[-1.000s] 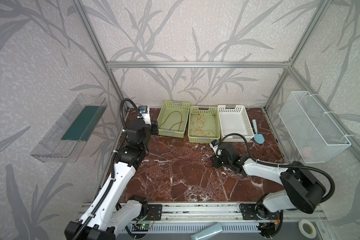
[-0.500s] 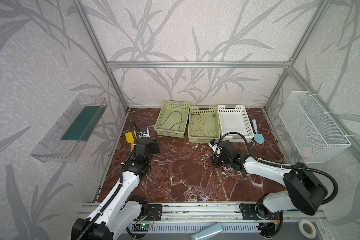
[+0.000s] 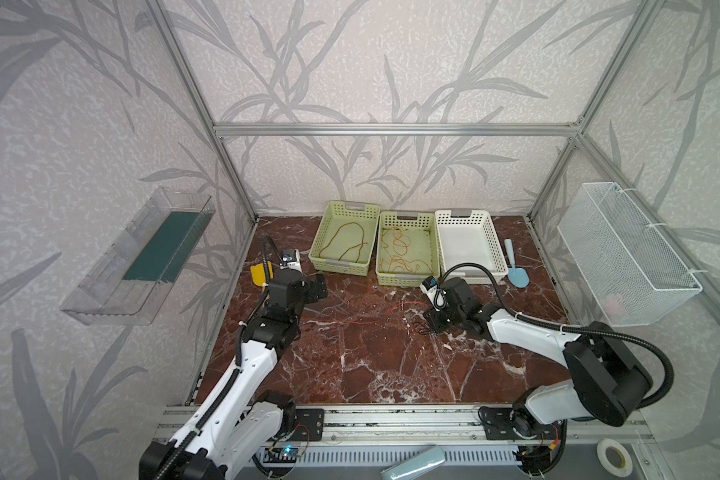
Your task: Untangle the cables
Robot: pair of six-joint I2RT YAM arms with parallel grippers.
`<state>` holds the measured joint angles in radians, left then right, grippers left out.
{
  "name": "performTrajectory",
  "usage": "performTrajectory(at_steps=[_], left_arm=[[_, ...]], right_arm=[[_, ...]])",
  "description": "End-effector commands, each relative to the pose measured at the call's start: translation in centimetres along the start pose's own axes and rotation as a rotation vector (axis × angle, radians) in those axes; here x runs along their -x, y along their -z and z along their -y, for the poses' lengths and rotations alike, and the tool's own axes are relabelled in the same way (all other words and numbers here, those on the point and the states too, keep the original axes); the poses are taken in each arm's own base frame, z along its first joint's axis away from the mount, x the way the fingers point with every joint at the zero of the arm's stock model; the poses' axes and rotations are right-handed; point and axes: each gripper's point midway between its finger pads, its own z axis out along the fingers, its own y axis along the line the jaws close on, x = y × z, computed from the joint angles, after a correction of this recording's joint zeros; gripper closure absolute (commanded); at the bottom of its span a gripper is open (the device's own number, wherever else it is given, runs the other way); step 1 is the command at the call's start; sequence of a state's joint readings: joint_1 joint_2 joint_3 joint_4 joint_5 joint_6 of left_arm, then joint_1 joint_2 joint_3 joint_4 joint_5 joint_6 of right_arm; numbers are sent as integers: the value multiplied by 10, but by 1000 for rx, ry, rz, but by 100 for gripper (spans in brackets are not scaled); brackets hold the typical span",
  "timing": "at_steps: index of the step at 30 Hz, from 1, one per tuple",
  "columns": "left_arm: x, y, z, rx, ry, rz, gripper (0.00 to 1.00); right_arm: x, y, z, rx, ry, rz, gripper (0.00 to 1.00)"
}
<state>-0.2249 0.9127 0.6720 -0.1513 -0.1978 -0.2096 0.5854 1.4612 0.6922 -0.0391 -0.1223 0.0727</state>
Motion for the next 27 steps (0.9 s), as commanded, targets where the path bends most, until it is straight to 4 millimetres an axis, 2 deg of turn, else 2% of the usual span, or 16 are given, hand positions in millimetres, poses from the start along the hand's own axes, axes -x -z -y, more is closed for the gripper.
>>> performTrajectory(at_steps=[1,3,6,8,12,16,19,23,27], left_arm=[[11,3,-6,39,-46,-15,1],[13,1,-13,81,-65,-42,1],[19,-1,-11,77,-116,-51,1],[22,-1,3,-2,-153,-52,5],[12,2,65,-311,-208,-52,13],[-18,15,143,-536,-431,-70,12],[-37,24,191,-685,-502,-81,11],[-64,18,235,-754,-628,-123,8],[-76,8,268,-805,-668,-131,8]], right_arm=[[4,1,4,2,-4,-15,74],[4,2,10,-19,-16,-22,74],[5,3,15,-14,-42,-15,74],[7,4,13,-3,-36,-13,74],[10,2,7,36,-33,-8,74],[14,1,5,44,-36,-12,73],[17,2,4,50,-37,-9,73],[17,2,3,56,-44,-7,73],[15,2,1,66,-48,-14,73]])
